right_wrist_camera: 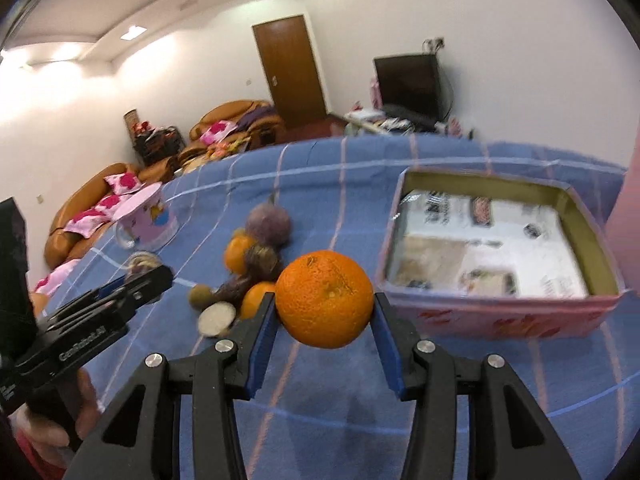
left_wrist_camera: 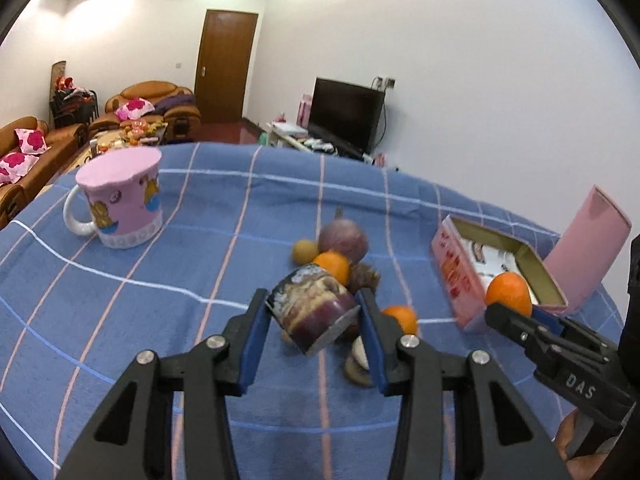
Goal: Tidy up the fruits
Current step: 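Carry the can with the left tool while the right tool carries the orange over the pink tin, then lower and release the can with the left tool while the right tool releases the orange into the tin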
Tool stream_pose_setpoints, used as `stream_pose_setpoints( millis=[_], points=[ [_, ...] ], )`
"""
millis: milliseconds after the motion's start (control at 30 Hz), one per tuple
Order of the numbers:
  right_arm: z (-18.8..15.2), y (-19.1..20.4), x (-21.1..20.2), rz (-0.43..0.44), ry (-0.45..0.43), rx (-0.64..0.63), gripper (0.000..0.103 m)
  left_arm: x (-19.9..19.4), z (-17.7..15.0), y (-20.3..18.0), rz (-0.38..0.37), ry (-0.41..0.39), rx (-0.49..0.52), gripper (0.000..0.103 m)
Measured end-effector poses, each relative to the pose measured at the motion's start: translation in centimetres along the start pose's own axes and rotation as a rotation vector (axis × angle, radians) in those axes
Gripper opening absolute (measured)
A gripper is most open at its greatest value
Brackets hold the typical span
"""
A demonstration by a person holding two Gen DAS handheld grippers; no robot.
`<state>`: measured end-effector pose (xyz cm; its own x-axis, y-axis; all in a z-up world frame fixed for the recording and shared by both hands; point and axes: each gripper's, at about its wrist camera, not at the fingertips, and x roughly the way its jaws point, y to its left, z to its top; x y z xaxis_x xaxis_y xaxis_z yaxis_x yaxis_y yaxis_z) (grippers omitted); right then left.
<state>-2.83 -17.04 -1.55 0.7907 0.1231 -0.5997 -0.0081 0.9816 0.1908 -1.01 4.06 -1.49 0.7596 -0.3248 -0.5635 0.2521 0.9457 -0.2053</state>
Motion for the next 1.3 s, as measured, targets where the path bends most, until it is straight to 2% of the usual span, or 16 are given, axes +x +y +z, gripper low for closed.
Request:
stream_pose_setpoints(
  millis=[133, 267, 400, 567, 700, 833, 1300],
  points=[
    [1.1, -2.6, -1.3, -0.054, -0.047, 0.007, 0.049, -0.3, 0.2, -2.8, -0.028, -0.023, 0.026, 0.045],
    [1.5, -6.0, -2.4, -0.17, -0.096, -0.058, 0.049, 0.4, 0.4, -7.0, -0.056, -0.031, 0.103, 0.045],
    [1.7, -10.4, -2.4, -0.215, -0.091, -0.038, 0.049, 1.8, 0.5, -11.4, -0.085, -0.027, 0.167, 0.045],
    [2.5, -14.2, -1.7, -0.214, -0.06, 0.023, 0.049, 4.6, 1.3, -15.8, -0.12, 0.021, 0.188, 0.045],
    [2.6, -15.8, -1.7, -0.207, -0.041, 0.048, 0.049, 7.0, 1.1, -18.8, -0.097, 0.058, 0.23, 0.045],
    [2.5, -16.4, -1.4, -0.203, -0.025, 0.051, 0.049, 8.9, 0.9, -19.8, -0.073, 0.095, 0.249, 0.045],
    [2.1, -15.8, 0.2, -0.199, 0.018, 0.018, 0.049, 10.1, 0.2, -20.6, -0.011, 0.107, 0.31, 0.045]
  ],
)
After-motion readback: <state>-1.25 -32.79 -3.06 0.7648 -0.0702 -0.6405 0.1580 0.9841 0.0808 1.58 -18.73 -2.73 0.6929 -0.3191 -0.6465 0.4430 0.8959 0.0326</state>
